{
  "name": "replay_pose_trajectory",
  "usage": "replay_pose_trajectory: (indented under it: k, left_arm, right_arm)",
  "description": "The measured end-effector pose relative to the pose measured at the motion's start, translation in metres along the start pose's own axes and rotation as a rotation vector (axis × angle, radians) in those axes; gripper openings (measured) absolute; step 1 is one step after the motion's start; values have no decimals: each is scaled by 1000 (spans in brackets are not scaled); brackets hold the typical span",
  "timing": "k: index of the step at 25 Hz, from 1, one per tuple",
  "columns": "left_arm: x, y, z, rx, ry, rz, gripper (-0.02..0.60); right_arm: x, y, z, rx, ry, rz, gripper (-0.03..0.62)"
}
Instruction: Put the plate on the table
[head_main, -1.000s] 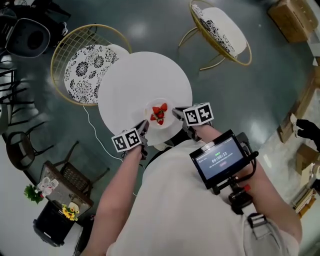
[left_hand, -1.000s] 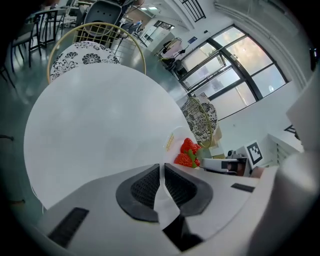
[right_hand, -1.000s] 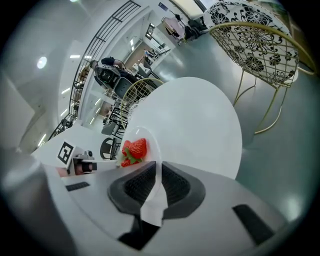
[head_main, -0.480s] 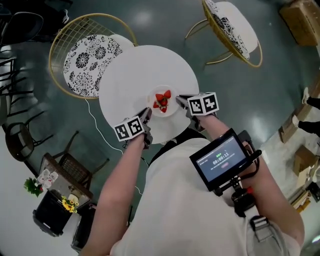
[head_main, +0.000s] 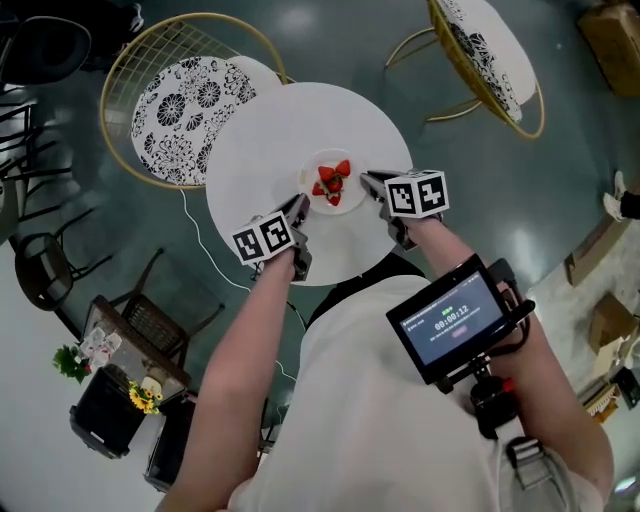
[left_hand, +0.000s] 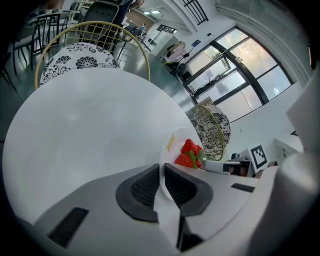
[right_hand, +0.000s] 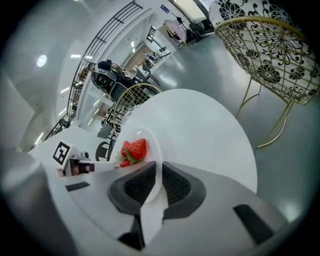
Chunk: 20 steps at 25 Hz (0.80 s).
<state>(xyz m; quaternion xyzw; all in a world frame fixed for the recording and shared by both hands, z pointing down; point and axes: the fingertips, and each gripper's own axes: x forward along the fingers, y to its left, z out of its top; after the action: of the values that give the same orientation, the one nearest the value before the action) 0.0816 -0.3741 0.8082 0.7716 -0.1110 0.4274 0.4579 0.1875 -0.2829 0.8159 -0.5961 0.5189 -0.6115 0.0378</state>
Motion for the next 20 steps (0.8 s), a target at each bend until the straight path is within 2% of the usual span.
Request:
replay_pose_trajectory:
  k: [8,15,20]
  left_arm:
    - [7,9,12,-33,0,33,28]
    - [9,5,18,54,3,80,28]
    - [10,6,17,104,4,119,29]
  right_arm:
    - [8,3,15,-40,-13,-32,31]
    - [10,0,14,-92,-21,-100,32]
    - [13,-1,14,-174,-12,-129,40]
